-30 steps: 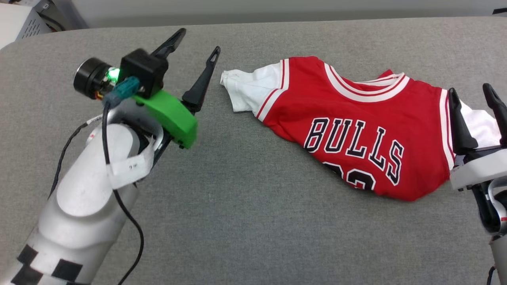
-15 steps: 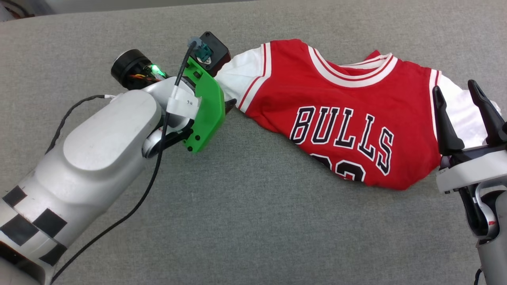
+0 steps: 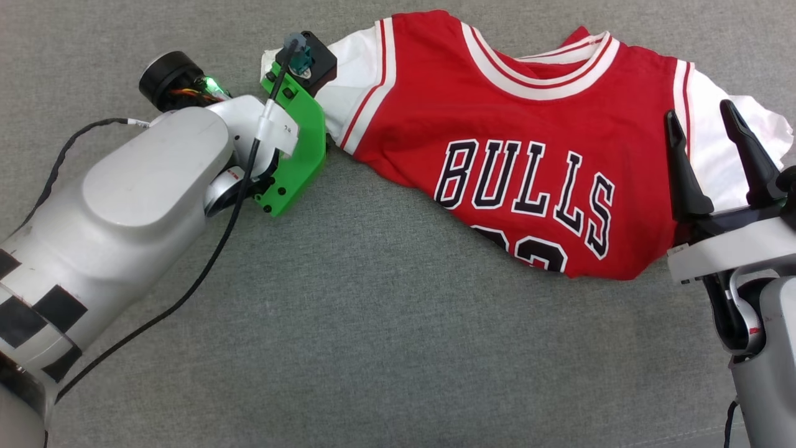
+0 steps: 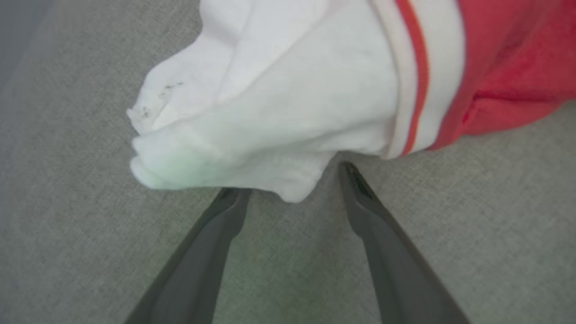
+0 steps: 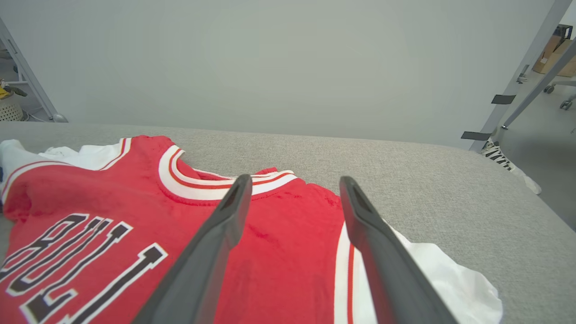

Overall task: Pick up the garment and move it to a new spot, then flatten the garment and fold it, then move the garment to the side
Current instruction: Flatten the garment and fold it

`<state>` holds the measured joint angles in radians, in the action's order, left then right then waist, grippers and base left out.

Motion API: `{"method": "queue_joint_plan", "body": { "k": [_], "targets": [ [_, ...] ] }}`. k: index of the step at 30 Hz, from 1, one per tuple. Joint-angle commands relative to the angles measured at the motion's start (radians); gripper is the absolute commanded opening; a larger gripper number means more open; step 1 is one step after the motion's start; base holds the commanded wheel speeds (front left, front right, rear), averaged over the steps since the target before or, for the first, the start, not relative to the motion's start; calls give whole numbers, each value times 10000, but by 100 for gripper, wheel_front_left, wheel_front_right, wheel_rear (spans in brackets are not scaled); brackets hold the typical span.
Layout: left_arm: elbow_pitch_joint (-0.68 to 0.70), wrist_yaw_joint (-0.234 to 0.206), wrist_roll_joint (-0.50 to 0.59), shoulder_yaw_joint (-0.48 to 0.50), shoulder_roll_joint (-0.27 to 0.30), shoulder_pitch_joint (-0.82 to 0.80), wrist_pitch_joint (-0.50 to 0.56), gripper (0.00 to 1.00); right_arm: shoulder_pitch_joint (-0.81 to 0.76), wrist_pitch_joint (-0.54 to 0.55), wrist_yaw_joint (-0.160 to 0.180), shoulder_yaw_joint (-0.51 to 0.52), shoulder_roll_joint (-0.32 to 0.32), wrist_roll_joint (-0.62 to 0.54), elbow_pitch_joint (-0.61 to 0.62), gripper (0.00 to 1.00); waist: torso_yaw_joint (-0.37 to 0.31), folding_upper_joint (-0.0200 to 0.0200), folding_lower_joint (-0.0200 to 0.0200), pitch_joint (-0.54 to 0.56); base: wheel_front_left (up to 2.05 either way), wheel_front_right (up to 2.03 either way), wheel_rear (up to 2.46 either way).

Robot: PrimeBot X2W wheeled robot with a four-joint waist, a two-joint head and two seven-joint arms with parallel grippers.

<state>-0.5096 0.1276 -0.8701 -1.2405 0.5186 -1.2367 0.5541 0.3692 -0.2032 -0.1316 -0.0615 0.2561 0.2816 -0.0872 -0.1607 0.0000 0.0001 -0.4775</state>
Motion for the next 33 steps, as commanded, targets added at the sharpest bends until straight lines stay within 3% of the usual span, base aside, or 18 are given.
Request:
{"method": "queue_joint_plan", "body": {
  "k": [1,6,7,8,9,18,24,25,33],
  "targets": [
    [-154,30,-115,-134,90,-120,45,100,210,-115,9,-39,-64,6,-62,100,-231,0,-1,-328,0,0,0],
    [-217,30,-412,-332,145,42,197,100,357,-249,9,-74,-79,26,-234,100,-239,0,-1,-476,0,0,0],
    [-164,30,-472,-346,154,61,220,57,366,-267,9,-60,-72,33,-263,100,-217,0,-1,-479,0,0,0],
    [-69,30,-469,-360,167,43,122,4,370,-287,9,-32,-59,38,-296,100,-178,0,-1,-481,0,0,0],
    [-24,30,-488,-369,191,29,53,0,371,-306,9,-13,-52,39,-333,100,-146,0,-1,-469,0,0,0],
    [531,30,-376,-394,353,13,-924,0,176,-390,9,85,-38,74,-658,100,289,0,-1,20,0,0,0],
    [1113,30,-282,-394,860,485,-2082,0,-195,-406,9,267,17,117,-845,100,681,0,-1,687,0,0,0],
    [1544,-104,-378,-328,1369,1112,-2739,0,-590,-399,9,431,-81,57,-856,100,963,0,-1,1151,0,0,0],
    [2599,-1136,-761,-336,2384,3113,-3509,0,-1168,-192,9,564,-171,49,-797,100,1344,0,-1,1854,0,0,0]
  ]
}}
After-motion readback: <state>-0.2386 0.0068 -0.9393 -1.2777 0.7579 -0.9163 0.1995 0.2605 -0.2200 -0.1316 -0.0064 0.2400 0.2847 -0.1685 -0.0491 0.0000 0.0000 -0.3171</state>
